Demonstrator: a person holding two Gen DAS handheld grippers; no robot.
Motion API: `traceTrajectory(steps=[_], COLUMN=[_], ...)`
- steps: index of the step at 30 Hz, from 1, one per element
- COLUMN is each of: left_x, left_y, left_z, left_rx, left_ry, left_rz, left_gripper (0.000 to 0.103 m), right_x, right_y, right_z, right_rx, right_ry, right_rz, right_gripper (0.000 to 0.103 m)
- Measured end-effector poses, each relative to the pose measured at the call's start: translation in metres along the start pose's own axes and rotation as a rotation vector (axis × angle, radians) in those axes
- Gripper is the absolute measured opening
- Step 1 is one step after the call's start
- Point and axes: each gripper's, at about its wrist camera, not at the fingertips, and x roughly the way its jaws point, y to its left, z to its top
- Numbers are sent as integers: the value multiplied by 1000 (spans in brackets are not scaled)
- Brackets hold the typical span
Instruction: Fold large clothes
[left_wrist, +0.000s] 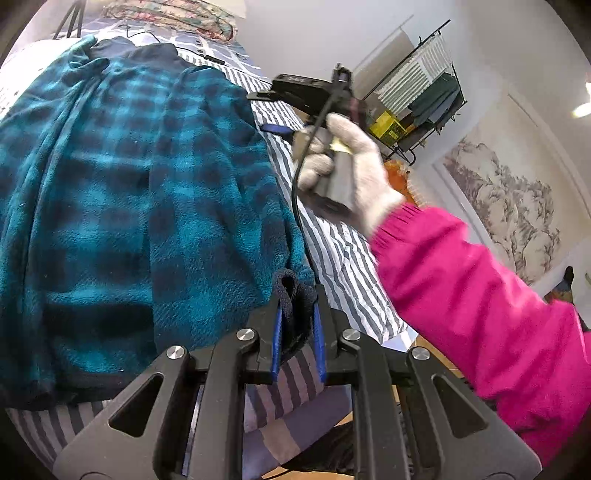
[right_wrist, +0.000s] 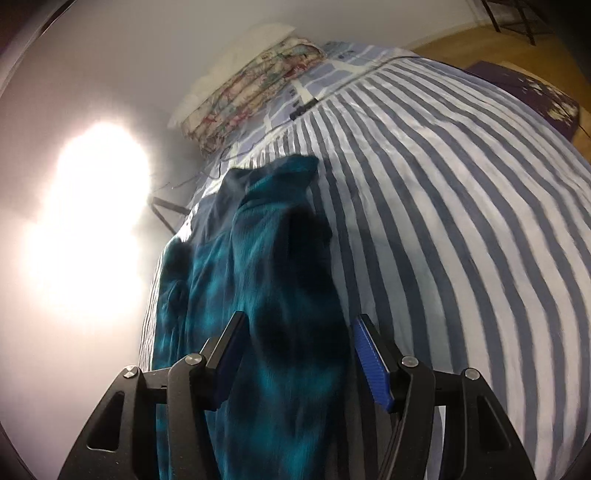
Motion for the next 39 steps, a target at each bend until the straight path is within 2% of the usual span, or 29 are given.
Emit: traceTrajectory(steps=[4, 6, 7, 8, 9, 12, 16, 21, 25, 28, 33, 37, 39], left_x=[-7, -9, -9, -9, -8, -9, -17, -40, -60, -75, -85, -85, -85], left_y=[5, 6, 9, 10, 12, 15, 24, 44, 67, 89, 114, 123, 129], left_z=[0, 0, 1, 0, 0, -3, -7, -11, -21, -32, -48, -55, -57], left_rx=[-21, -34, -41, -47, -51, -68, -116, -196, -285, -362, -448, -472, -488], left_ry=[1, -3, -5, -8, -11, -15, -30, -81, -133, -167, -185, -172, -166], left_rz=[-18, -27, -33, -39, -42, -53, -78, -88, -94, -80, -58, -46, -47], left_gripper=[12, 12, 12, 12, 12, 12, 12, 12, 12, 11, 11, 10, 10], right_x=[37, 50, 52, 55, 56, 49, 42, 45, 57, 86, 165, 217, 231], right_y=[-8, -5, -3, -1, 2, 17, 47, 117, 166, 209, 267, 289, 288], right_z=[7, 5, 7, 10, 13, 19, 22, 15, 6, -10, -54, -93, -103], right_rx=[49, 38, 29, 24, 23, -5, -42, -208, -305, -423, -660, -866, -913], right_ry=[23, 41, 48, 62, 74, 69, 72, 63, 52, 69, 148, 194, 208], right_rz=[59, 67, 66, 62, 56, 0, -129, -335, -416, -469, -575, -690, -725], right_gripper=[62, 58, 53, 34, 24, 11, 8, 7, 6, 6, 6, 6, 6])
